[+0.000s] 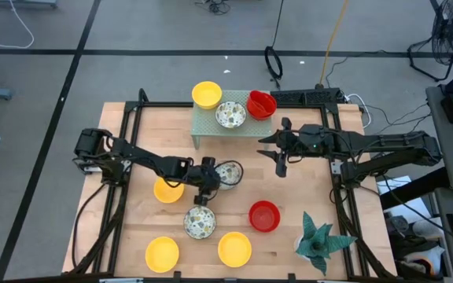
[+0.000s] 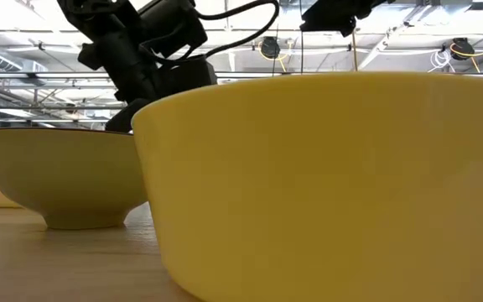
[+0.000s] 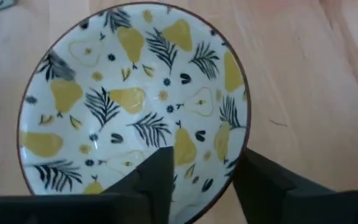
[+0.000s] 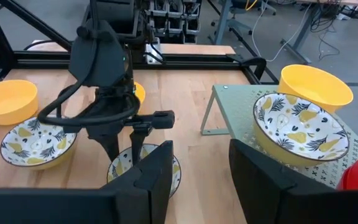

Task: Pick & Place Mini bowls
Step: Stack the white bowl on top of the white bowl on the shelf

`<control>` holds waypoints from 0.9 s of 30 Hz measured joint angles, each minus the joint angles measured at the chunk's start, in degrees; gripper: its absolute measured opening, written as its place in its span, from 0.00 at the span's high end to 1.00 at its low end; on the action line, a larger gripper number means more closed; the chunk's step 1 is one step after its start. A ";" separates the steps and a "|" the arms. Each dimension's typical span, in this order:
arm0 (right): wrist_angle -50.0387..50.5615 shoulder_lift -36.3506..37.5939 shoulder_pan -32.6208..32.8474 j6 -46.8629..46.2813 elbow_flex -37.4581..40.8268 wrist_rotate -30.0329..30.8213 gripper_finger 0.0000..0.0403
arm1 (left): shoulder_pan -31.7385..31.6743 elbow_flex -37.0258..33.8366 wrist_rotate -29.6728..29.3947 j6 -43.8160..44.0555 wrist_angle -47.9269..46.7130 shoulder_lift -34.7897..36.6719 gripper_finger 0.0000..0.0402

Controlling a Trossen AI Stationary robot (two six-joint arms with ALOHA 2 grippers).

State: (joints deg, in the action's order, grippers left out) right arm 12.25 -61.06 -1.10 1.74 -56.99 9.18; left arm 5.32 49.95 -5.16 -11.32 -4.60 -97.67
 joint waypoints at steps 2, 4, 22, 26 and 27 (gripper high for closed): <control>-0.01 0.00 0.00 0.00 0.00 0.19 0.64 | 0.02 0.00 0.06 -0.65 -0.26 0.02 0.71; -0.02 0.00 0.00 0.00 0.00 0.21 0.64 | 0.04 0.00 -0.60 -0.67 0.17 0.00 0.80; 1.88 0.02 -0.02 3.06 0.00 5.84 0.64 | 2.95 7.53 0.19 -1.94 3.28 5.38 0.95; 5.22 0.02 -0.05 5.04 0.03 14.35 0.64 | 3.16 11.72 -5.50 -5.83 -0.97 9.21 0.93; 5.69 0.02 -0.07 5.20 0.04 15.83 0.64 | 2.95 12.55 -6.92 -6.77 -2.36 10.20 0.94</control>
State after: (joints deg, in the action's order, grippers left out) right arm 17.94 -61.04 -1.17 6.93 -56.95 25.01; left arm 8.27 62.50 -12.09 -18.09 -6.96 -87.47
